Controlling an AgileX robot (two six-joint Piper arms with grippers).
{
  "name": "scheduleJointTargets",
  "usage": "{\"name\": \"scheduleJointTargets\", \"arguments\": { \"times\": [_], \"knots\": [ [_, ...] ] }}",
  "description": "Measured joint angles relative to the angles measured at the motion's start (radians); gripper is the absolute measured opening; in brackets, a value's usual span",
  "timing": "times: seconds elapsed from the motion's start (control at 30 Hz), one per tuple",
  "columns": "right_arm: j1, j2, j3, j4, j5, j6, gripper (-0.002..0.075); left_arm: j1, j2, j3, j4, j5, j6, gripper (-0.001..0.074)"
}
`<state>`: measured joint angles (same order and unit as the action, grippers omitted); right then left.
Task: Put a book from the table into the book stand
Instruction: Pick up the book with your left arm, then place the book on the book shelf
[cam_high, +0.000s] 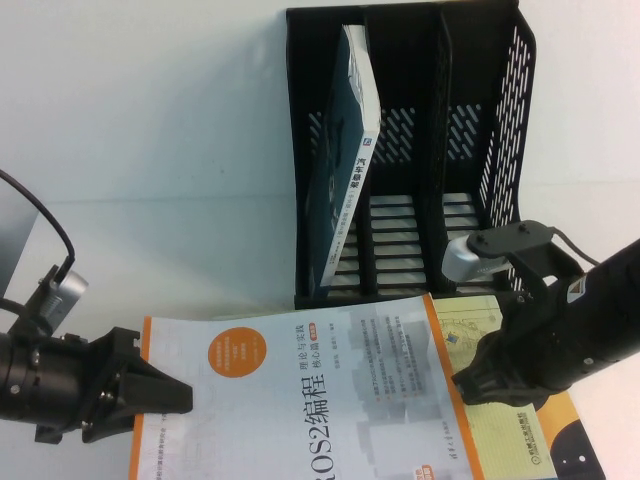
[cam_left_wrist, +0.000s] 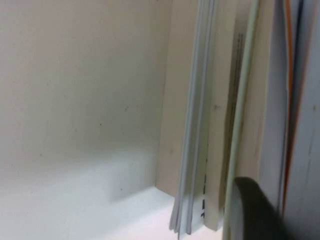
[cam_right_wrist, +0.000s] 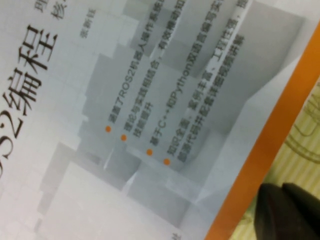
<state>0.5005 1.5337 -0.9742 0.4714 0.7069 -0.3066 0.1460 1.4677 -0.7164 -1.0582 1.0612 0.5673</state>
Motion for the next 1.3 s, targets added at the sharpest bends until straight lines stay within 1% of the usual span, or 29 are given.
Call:
{"name": "scheduleJointTargets", "arguments": {
  "times": [0.2, 0.3, 0.4, 0.53, 0.67, 0.8, 0.9, 1.0, 1.07, 1.17, 1.3],
  "knots": [
    [0.013, -0.124, 0.012, -0.219, 0.026, 0.167, -0.0003, 0.000, -0.024, -0.014, -0.009, 0.025, -0.002, 0.0161],
    [0.013, -0.229, 0.012, -0.292, 0.067, 0.220, -0.0003, 0.000, -0.075, -0.062, 0.001, 0.062, -0.052, 0.0123],
    [0.013, -0.320, 0.012, -0.318, 0.105, 0.242, -0.0003, -0.001, -0.143, -0.139, 0.043, 0.105, -0.141, 0.0108],
    [0.013, -0.421, 0.012, -0.325, 0.141, 0.267, -0.0003, -0.002, -0.227, -0.292, 0.183, 0.149, -0.329, 0.0108],
    [0.013, -0.494, 0.012, -0.326, 0.154, 0.279, -0.0003, -0.045, -0.297, -0.431, 0.349, 0.168, -0.488, 0.0108],
    [0.013, -0.523, 0.012, -0.331, 0.165, 0.307, -0.0003, -0.140, -0.333, -0.562, 0.415, 0.193, -0.609, 0.0108],
    [0.013, -0.527, 0.014, -0.331, 0.184, 0.307, -0.0003, -0.244, -0.333, -0.653, 0.485, 0.204, -0.700, 0.0108],
    [0.013, -0.527, 0.014, -0.331, 0.196, 0.307, -0.0003, -0.372, -0.308, -0.745, 0.633, 0.206, -0.812, 0.0108],
    [0.013, -0.527, 0.014, -0.331, 0.198, 0.307, -0.0003, -0.476, -0.275, -0.817, 0.733, 0.206, -0.878, 0.0108],
    [0.013, -0.527, 0.014, -0.332, 0.203, 0.307, -0.0003, -0.596, -0.205, -0.922, 0.836, 0.206, -0.948, 0.0108],
    [0.013, -0.527, 0.014, -0.332, 0.203, 0.307, -0.0003, -0.722, -0.076, -1.087, 0.896, 0.206, -0.984, 0.0108]
  ]
}}
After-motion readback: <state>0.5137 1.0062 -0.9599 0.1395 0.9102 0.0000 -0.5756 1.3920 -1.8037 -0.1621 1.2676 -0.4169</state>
